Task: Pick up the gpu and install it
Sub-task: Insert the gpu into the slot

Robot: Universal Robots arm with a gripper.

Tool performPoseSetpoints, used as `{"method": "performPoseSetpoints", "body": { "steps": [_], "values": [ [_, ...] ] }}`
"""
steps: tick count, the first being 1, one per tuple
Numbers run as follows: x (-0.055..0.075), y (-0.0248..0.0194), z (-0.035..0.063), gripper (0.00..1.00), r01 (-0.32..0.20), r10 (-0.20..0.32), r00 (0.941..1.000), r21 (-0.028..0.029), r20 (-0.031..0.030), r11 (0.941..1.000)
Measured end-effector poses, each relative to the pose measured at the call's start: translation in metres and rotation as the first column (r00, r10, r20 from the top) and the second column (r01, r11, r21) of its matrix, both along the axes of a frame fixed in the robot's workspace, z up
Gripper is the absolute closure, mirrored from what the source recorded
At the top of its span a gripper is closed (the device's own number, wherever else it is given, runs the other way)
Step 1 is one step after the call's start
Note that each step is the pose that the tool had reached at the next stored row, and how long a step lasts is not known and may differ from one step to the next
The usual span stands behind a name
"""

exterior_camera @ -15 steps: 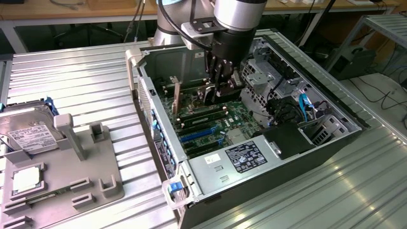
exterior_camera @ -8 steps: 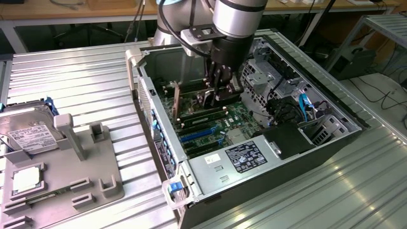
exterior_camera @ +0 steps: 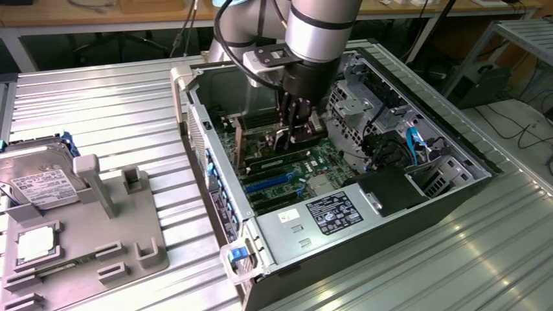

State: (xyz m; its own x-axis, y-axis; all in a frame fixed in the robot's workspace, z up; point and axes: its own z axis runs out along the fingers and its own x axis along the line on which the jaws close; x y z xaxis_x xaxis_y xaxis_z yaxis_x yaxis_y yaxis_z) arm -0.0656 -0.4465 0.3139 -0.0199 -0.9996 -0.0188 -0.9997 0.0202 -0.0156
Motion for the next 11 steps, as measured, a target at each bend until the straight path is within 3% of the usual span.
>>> {"method": "performPoseSetpoints", "body": {
  "steps": [11],
  "values": [
    [-0.0018,-0.0080,-0.0084,0.72,0.000,0.000,1.0000,-0.0002,0.0008,1.0000]
  ]
}}
